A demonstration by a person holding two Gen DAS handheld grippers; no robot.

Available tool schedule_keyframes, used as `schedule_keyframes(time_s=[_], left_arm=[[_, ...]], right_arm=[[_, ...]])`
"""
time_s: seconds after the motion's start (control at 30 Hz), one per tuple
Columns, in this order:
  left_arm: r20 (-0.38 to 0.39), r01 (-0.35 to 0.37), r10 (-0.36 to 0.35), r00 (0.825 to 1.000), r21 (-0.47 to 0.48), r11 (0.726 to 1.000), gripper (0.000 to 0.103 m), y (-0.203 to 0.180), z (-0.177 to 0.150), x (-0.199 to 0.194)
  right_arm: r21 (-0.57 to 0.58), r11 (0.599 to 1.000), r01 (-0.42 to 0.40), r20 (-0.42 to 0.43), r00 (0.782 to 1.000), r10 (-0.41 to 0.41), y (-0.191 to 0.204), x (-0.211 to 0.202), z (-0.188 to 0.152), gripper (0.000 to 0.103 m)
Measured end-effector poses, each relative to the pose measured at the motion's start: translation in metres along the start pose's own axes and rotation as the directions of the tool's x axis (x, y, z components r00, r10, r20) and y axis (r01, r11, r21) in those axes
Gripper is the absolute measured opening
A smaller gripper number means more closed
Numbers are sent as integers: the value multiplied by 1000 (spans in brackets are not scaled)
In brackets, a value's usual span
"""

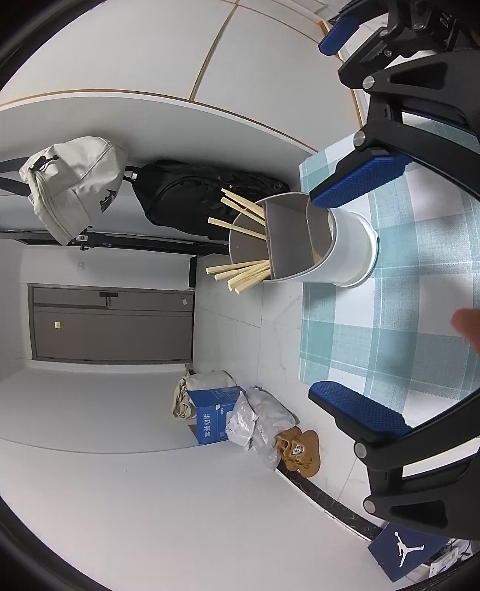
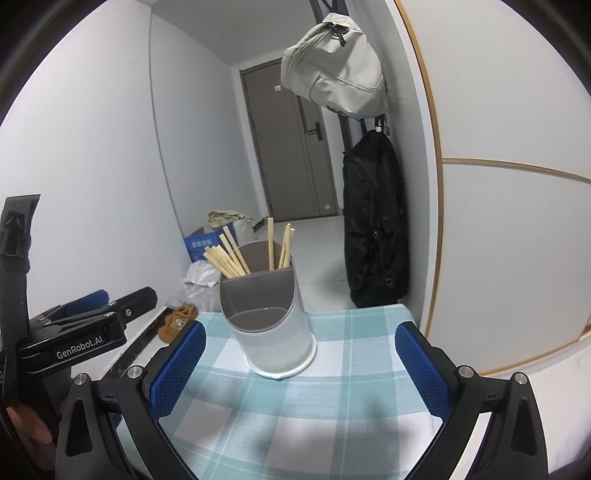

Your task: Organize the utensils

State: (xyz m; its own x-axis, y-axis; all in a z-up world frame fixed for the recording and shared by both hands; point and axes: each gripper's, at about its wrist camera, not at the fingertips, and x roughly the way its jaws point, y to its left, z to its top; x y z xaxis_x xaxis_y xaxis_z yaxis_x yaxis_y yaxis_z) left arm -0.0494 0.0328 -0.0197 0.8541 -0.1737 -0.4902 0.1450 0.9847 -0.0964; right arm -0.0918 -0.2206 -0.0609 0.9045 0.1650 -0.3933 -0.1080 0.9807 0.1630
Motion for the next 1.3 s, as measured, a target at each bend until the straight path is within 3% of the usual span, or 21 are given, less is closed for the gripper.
schedule_keyframes(time_s=[1.3], left_arm=[[-38, 7, -9, 999, -38, 999, 92, 1, -2, 9]], right_arm=[[-24, 1000, 0, 10, 1000, 0, 4, -2, -2, 103]])
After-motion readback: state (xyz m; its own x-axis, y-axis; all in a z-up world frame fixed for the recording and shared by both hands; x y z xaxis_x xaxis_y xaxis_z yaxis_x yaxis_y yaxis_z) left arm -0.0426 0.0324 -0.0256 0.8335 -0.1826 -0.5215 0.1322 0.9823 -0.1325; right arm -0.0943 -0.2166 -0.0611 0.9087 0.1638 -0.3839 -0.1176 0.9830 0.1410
